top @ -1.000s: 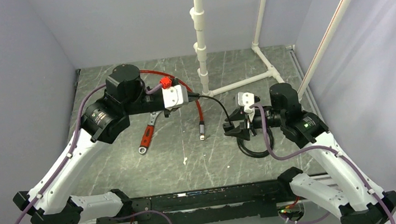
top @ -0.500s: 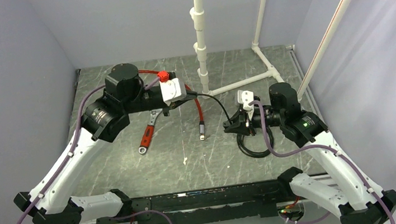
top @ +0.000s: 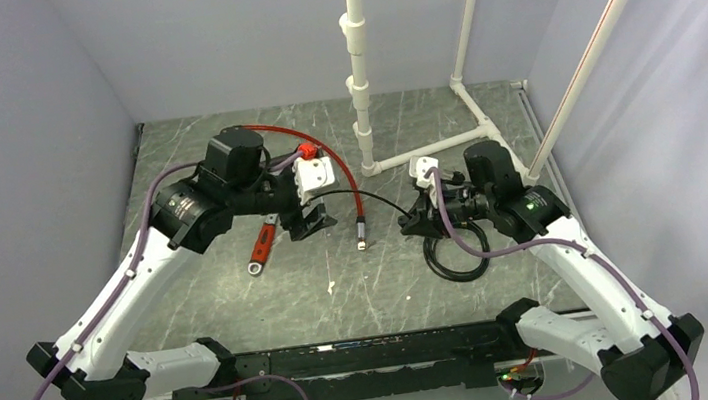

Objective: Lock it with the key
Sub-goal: Pick up the lock from the center of the board, then lock the lock.

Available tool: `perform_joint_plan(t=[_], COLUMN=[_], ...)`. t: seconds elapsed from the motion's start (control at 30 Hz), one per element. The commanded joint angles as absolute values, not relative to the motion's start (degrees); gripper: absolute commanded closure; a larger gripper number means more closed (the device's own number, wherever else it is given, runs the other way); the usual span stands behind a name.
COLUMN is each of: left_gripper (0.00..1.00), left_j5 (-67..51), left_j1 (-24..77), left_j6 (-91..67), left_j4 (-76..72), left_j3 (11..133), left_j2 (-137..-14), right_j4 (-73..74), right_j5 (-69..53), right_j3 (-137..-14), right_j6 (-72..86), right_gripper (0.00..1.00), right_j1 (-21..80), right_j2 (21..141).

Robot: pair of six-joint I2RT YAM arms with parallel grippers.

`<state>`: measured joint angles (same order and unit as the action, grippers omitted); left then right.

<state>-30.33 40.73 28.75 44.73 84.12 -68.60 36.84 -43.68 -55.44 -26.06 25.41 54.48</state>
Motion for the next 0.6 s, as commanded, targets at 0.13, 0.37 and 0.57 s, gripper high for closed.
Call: perform_joint_plan(t=[0.13, 0.37, 0.57], left_gripper=[0.05, 0.11, 0.32], left_j5=[-29.91, -33.62, -32.67], left_j1=[38.23, 33.07, 33.03], left_j6=[32.96, 36.68, 43.58], left_j4=[62.15, 69.45, 72.19], left_j3=[95.72, 102.30, 103.22], left_j2=[-72.12, -76.56, -79.93], right_j4=[41.31, 45.18, 45.94], right_j5=[-42.60, -42.79, -43.71], right_j3=[-59.89, -62.65, -63.10], right_j6=[-30.34, -32.33, -32.87], right_gripper=[1.00, 1.00, 1.00], right_j1=[25.31, 25.40, 25.49], right_j2=[57.07, 59.15, 59.71])
